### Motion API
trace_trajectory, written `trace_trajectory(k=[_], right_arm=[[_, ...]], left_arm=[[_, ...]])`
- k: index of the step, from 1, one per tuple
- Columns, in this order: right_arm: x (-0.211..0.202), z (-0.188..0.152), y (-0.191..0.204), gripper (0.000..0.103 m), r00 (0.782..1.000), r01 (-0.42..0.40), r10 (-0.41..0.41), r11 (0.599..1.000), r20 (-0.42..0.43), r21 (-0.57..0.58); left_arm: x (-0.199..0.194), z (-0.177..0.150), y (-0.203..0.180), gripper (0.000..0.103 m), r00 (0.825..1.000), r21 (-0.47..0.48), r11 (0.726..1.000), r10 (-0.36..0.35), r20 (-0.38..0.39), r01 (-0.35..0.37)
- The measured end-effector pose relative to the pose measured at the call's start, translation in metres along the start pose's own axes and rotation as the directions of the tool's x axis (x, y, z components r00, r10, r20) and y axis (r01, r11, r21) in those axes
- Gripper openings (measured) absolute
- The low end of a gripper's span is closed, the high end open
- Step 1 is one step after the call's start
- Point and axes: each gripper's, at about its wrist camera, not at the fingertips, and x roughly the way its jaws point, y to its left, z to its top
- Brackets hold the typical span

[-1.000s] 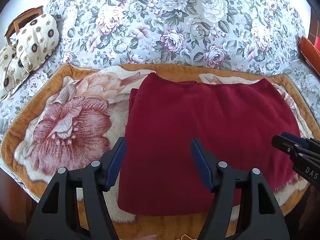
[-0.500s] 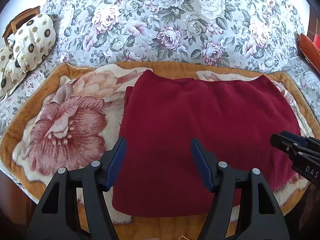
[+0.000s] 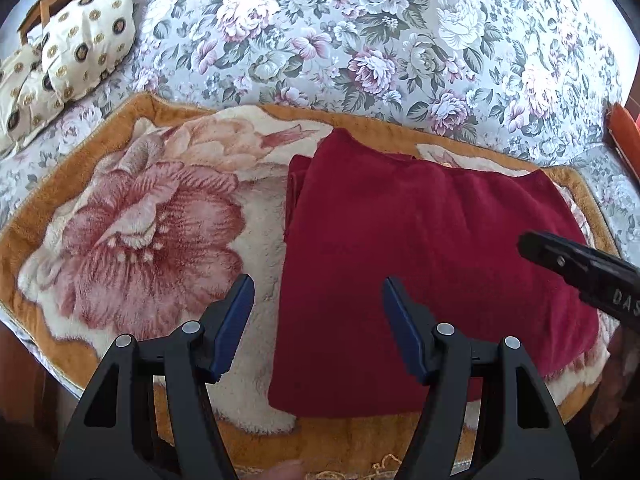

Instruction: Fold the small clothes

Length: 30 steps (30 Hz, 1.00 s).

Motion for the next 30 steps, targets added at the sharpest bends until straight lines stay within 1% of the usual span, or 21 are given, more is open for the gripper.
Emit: trace_trajectory(k=[3,6,8,10,11,12,14,15,17,19,20,21,22,23,24,25,26,27,28,30], right_arm=[[0.029,0.026,0.025,0.046,0.998,-0.056,0.055,0.998,-0.043,-0.025],[0.06,0.045,0.046,0.049,0.994,-0.072,0.07,0.997,-0.089,-0.017],[0.083,0.053,0.058,0.052,0.987,-0.09,0.091,0.996,-0.131,0.013],[0.104,0.058,0.074,0.055,0.98,-0.108,0.11,0.994,-0.165,0.017],[0.114,0.06,0.084,0.055,0.976,-0.112,0.11,0.994,-0.186,0.0],[0.124,0.062,0.094,0.057,0.973,-0.112,0.104,0.993,-0.206,-0.027],[0.144,0.065,0.114,0.06,0.967,-0.085,0.059,0.992,-0.249,-0.096],[0.154,0.065,0.121,0.062,0.963,-0.064,0.028,0.99,-0.268,-0.125],[0.172,0.062,0.137,0.069,0.951,-0.005,-0.061,0.977,-0.302,-0.215],[0.181,0.059,0.151,0.071,0.945,0.059,-0.156,0.946,-0.288,-0.319],[0.182,0.058,0.153,0.071,0.945,0.07,-0.176,0.932,-0.276,-0.355],[0.182,0.055,0.155,0.062,0.948,0.09,-0.202,0.913,-0.247,-0.399],[0.181,0.054,0.156,0.045,0.95,0.118,-0.229,0.891,-0.212,-0.437],[0.177,0.052,0.155,0.04,0.958,0.105,-0.213,0.882,-0.191,-0.459],[0.172,0.051,0.15,0.027,0.965,0.075,-0.18,0.887,-0.193,-0.455],[0.166,0.052,0.145,0.019,0.968,0.057,-0.157,0.896,-0.194,-0.44],[0.155,0.056,0.136,0.017,0.975,0.023,-0.109,0.916,-0.193,-0.4],[0.144,0.061,0.128,0.015,0.98,-0.007,-0.064,0.934,-0.186,-0.358],[0.128,0.068,0.114,0.015,0.985,-0.04,-0.013,0.951,-0.17,-0.306],[0.096,0.081,0.09,0.014,0.989,-0.097,0.068,0.969,-0.128,-0.229]], left_arm=[[0.002,-0.014,0.022,0.066,0.998,-0.108,0.993,-0.048,-0.035,0.044],[0.01,-0.029,0.036,0.066,0.992,-0.193,0.977,-0.108,-0.061,0.095],[0.018,-0.037,0.037,0.066,0.986,-0.235,0.965,-0.142,-0.082,0.119],[0.027,-0.043,0.036,0.066,0.98,-0.26,0.957,-0.164,-0.11,0.131],[0.028,-0.046,0.036,0.066,0.981,-0.271,0.953,-0.165,-0.104,0.131],[0.026,-0.048,0.036,0.066,0.983,-0.275,0.952,-0.163,-0.083,0.135],[0.026,-0.05,0.035,0.068,0.984,-0.28,0.95,-0.162,-0.07,0.137],[0.026,-0.05,0.034,0.073,0.983,-0.289,0.946,-0.17,-0.063,0.145],[0.027,-0.052,0.032,0.082,0.98,-0.294,0.941,-0.192,-0.048,0.17],[0.029,-0.051,0.026,0.086,0.981,-0.274,0.947,-0.187,-0.044,0.168],[0.029,-0.051,0.022,0.087,0.983,-0.257,0.953,-0.178,-0.045,0.16],[0.029,-0.05,0.019,0.087,0.984,-0.241,0.958,-0.172,-0.041,0.157],[0.029,-0.051,0.017,0.087,0.984,-0.232,0.959,-0.177,-0.035,0.164],[0.028,-0.051,0.017,0.081,0.98,-0.231,0.955,-0.197,-0.02,0.187],[0.026,-0.05,0.018,0.05,0.973,-0.243,0.945,-0.23,-0.007,0.221],[0.024,-0.049,0.019,0.039,0.958,-0.266,0.925,-0.287,-0.015,0.272],[0.022,-0.047,0.019,0.036,0.951,-0.279,0.915,-0.31,-0.021,0.292],[0.017,-0.046,0.017,0.029,0.949,-0.272,0.914,-0.316,-0.009,0.302],[0.01,-0.044,0.013,0.026,0.947,-0.254,0.916,-0.321,-0.002,0.31],[-0.018,-0.038,-0.003,0.026,0.928,-0.201,0.906,-0.371,0.041,0.371]])
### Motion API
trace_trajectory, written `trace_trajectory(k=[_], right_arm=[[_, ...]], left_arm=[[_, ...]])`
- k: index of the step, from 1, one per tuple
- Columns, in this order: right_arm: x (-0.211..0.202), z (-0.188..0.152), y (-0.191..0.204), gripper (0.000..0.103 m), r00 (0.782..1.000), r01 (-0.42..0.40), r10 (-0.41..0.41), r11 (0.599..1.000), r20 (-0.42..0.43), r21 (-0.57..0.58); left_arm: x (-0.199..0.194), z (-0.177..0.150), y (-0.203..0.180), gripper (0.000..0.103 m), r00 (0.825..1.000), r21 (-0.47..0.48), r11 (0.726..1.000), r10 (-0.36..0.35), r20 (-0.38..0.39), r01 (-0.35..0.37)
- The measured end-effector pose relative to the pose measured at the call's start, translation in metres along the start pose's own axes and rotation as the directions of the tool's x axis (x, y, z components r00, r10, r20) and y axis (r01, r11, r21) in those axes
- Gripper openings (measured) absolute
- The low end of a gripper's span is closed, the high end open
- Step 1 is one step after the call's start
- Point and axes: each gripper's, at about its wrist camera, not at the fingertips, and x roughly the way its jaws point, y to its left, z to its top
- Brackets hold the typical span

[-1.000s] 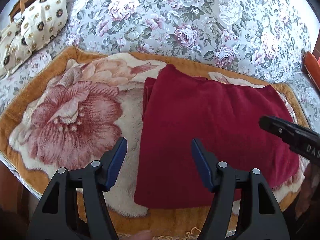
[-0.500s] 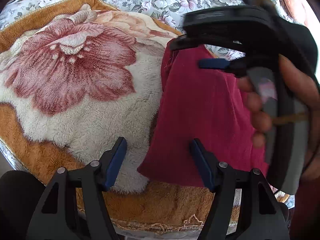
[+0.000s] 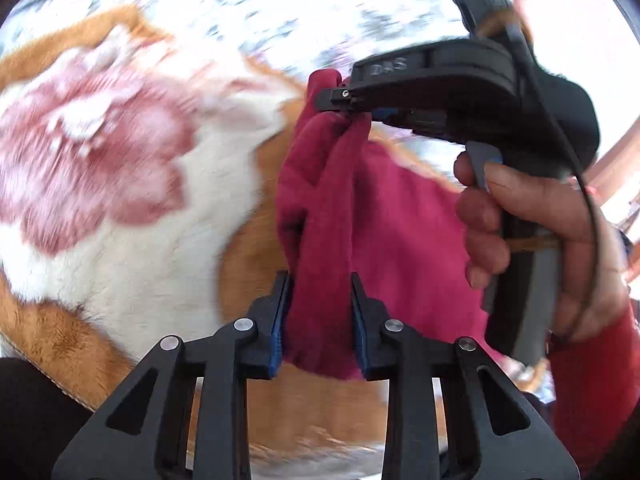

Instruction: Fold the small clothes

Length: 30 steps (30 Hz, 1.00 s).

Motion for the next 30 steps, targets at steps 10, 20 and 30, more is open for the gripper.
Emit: trace_trajectory(k=[10,20,30], right_arm=[[-0.144,-0.055,-0.143,0.014,0.983,0.074,-0.108,0.974,0.149,0.215],[-0.113,-0.115,-0.249,0.029,0.989,-0.031,-0.053,0.846,0.141,0.532],[-0.149,-0.151,-0.186,0.052,0.99,-0.04,-0.032,0.873,0.14,0.485]], left_arm=[[0.025,-0.021,-0.157,0.025,0.967,0.308,0.919,-0.216,-0.132,0.248],[0.008,-0.044,-0.204,0.026,0.968,0.497,0.834,-0.164,-0.191,0.239],[0.029,-0.041,-0.136,0.026,0.986,0.431,0.901,0.022,-0.167,0.053]])
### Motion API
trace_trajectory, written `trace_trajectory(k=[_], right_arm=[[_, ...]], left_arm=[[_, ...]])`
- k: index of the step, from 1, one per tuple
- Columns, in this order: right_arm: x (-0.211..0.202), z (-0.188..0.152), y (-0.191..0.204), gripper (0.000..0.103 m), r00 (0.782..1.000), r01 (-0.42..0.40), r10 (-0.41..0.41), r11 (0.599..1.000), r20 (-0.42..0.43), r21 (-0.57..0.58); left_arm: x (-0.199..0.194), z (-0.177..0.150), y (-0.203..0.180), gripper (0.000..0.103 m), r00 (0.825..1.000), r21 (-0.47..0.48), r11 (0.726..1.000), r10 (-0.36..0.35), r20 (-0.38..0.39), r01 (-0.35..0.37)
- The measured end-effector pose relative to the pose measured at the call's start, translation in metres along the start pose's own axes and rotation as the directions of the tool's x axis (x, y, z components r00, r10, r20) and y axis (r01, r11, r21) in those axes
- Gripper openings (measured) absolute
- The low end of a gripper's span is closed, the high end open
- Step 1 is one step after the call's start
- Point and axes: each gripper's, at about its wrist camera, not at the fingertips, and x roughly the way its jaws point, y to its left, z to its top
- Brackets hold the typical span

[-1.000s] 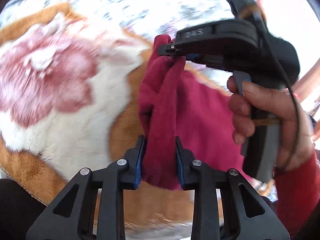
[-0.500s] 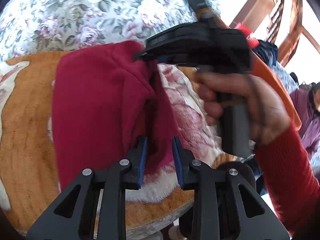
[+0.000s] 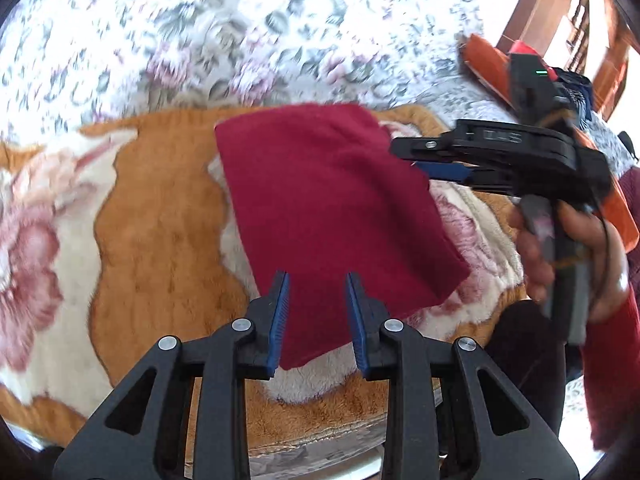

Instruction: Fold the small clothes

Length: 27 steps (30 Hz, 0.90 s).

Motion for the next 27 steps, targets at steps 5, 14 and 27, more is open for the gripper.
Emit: trace_trajectory(k=[5,14,27], right_arm=[[-0.006,-0.022,0.023,0.052,0.998,-0.061,0.061,0.998,0.008,-0.021],[-0.018,-0.044,0.003,0.014,0.996,0.092,-0.091,0.992,0.009,-0.084],[-0.014,-0.025,-0.018,0.054,0.996,0.067,-0.067,0.998,0.057,-0.008]], left_arm=[[0.022,-0.013,0.004,0.026,0.999,-0.017,1.0,0.013,-0.035,-0.013],[0.022,-0.018,-0.002,0.037,0.999,0.007,1.0,-0.004,-0.039,0.005],[0.003,0.01,-0.014,0.037,0.998,0.051,0.997,0.051,0.037,-0.053]])
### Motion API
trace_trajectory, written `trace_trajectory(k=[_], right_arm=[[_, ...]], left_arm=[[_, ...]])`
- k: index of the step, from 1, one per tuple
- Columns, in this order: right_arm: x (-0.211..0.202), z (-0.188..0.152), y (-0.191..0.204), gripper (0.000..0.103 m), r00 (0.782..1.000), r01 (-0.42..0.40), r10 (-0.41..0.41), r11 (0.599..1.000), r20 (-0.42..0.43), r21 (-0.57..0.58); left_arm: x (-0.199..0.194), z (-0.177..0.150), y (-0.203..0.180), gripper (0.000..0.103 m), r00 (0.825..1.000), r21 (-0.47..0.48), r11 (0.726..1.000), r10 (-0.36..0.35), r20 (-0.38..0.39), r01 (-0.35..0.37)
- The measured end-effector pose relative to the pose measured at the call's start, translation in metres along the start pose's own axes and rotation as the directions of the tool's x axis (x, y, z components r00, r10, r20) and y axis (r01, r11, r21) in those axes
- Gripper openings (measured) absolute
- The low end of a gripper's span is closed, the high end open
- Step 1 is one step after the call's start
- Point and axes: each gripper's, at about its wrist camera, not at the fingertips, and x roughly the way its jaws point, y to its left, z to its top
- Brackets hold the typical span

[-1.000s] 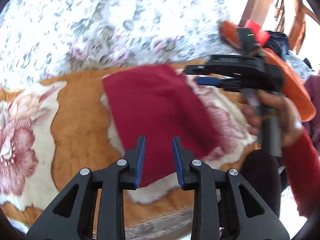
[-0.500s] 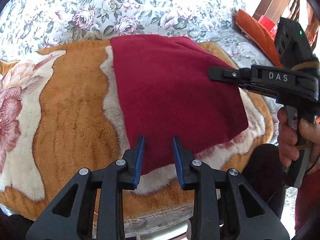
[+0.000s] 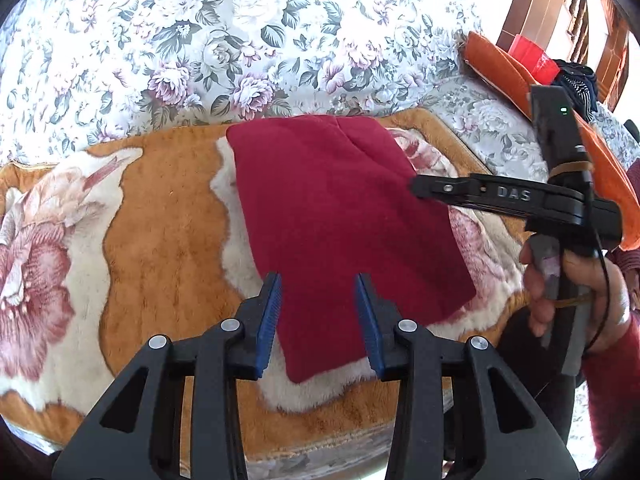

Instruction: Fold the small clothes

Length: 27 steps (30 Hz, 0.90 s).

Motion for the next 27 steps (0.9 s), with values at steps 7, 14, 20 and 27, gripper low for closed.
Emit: trace_trajectory(k=[7,14,20,27], right_arm=[[0.025,0.011,0.005,0.024,0.998,-0.049,0.049,0.999,-0.032,-0.003],[0.033,0.001,-0.008,0.026,0.999,0.026,-0.027,0.999,-0.027,-0.023],[-0.012,0.0,0.014,0.035,0.997,0.081,-0.08,0.993,0.013,-0.084],[-0.017,-0.011,0.039,0.03,0.997,0.066,-0.06,0.982,0.039,-0.179]], left_arm=[[0.044,0.006,-0.011,0.037,0.995,-0.013,1.0,-0.02,-0.097,0.019],[0.062,0.003,-0.02,0.037,0.994,-0.022,0.999,0.024,-0.11,-0.026],[0.049,0.006,-0.018,0.037,0.994,-0.032,0.997,0.063,-0.091,-0.066],[0.035,0.008,-0.007,0.037,0.99,-0.059,0.99,0.125,-0.069,-0.129]])
